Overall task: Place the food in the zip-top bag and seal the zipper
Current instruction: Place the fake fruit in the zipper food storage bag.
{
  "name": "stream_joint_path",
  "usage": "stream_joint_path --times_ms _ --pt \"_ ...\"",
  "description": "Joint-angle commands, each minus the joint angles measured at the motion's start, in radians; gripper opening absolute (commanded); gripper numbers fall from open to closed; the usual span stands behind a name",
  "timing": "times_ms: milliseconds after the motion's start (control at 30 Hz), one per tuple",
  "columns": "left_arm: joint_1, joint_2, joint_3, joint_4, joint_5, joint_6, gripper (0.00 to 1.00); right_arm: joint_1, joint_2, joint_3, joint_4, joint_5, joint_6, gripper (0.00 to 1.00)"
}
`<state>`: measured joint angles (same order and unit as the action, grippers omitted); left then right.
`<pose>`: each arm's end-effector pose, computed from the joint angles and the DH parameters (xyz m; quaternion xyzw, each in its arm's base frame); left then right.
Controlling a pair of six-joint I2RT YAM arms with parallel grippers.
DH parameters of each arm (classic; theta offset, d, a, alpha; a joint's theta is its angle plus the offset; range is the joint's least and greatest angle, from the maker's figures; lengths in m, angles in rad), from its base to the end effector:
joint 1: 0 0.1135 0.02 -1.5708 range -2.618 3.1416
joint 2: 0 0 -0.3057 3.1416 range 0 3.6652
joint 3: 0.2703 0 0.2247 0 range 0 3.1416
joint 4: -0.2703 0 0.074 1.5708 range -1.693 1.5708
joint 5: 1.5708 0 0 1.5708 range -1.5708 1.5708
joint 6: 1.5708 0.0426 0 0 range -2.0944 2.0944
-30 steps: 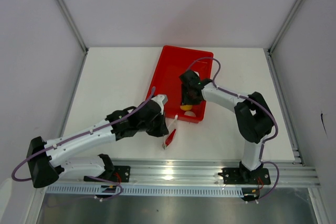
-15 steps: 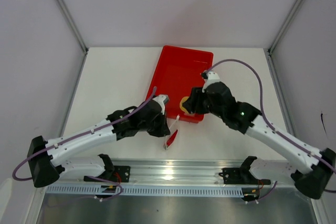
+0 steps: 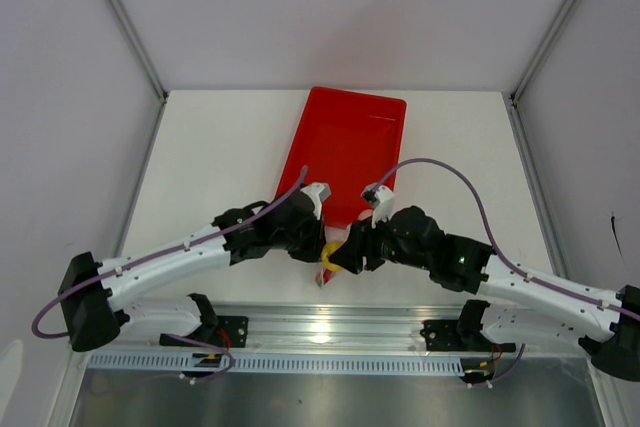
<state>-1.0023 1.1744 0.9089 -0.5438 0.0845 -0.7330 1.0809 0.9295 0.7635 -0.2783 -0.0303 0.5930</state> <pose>0.1084 -0.1764 0.3123 0.1401 0.9171 -0.3086 0.2102 0.0769 0.1470 0.3317 -0.2120 0.8184 0.4050 0.3480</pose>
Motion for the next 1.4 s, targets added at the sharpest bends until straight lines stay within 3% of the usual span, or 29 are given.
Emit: stream_joint_path --times_ms 0,467,933,1167,1367 --pt "-0.005 0.002 0.016 0.031 0.037 -0.016 0.01 0.016 0.002 -0.03 0.143 -0.019 -0.006 0.05" --pt "-0.005 -0.045 0.021 0.015 0.037 -0.023 0.01 0.079 0.068 -0.176 0.206 0.181 0.051 0.02" --pt "-0.005 -0.061 -0.002 0.079 0.132 -0.068 0.01 0.123 0.155 -0.121 0.197 0.332 0.083 0.09" --pt "-0.005 -0.067 -0.042 0.114 0.152 -0.092 0.01 0.157 0.152 -0.049 0.114 0.389 0.084 0.45" --pt "-0.005 -0.062 -0.061 0.123 0.147 -0.095 0.01 0.188 0.089 -0.035 0.025 0.412 0.09 0.63"
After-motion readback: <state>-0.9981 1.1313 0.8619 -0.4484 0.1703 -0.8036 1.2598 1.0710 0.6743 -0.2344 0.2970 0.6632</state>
